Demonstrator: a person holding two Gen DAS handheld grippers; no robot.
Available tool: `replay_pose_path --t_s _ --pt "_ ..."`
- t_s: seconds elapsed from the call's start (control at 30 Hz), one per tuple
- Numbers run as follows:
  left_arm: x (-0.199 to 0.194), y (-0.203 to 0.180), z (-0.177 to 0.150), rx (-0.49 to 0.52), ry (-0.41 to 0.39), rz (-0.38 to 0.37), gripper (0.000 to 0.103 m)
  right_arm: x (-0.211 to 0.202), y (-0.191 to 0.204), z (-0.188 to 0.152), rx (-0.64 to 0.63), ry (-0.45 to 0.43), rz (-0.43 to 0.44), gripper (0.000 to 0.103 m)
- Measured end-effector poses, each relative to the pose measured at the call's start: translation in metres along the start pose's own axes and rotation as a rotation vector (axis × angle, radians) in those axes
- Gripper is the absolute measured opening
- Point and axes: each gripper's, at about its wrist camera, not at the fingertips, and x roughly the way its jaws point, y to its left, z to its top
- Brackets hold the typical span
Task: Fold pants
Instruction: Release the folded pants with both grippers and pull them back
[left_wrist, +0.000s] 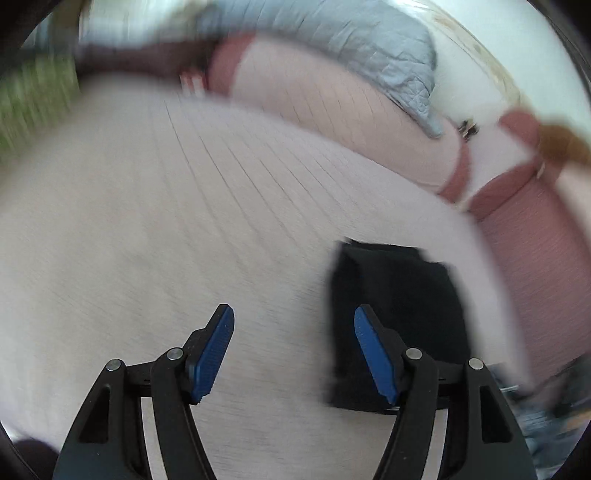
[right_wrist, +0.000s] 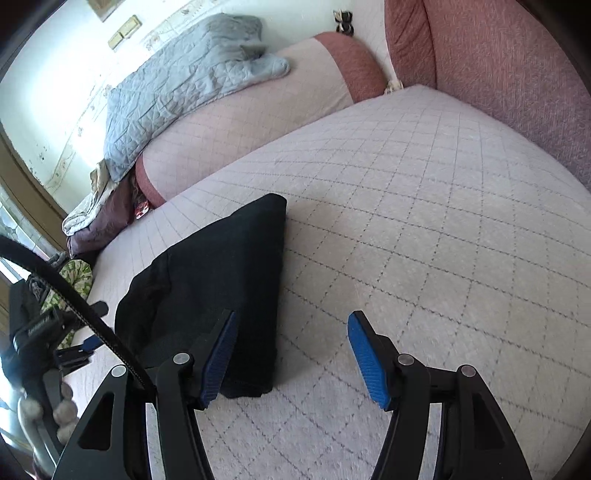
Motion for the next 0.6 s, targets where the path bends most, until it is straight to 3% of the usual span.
replay_pose_path --t_s 0.07,0.13,0.27,0.6 --pt "-0.006 -0.014 -0.012 0.128 -0.084 0.121 0.076 -0.003 0.009 -0.003 -0.037 -0.019 -0.019 0.067" --pt "-0.004 -0.018 -0.02 0.169 -0.091 0.158 0.081 -0.005 0.017 -0.008 -0.063 -0.035 -0.028 0.068" --pt "0.014 -0.019 -0.027 0.171 -0.017 0.149 0.081 -0.003 0.025 -0.013 -0.096 -0.032 -0.012 0.069" --pt "0.019 -0.02 -0.028 0.16 -0.004 0.152 0.081 0.0 0.027 -0.015 -0.117 -0.04 -0.015 0.072"
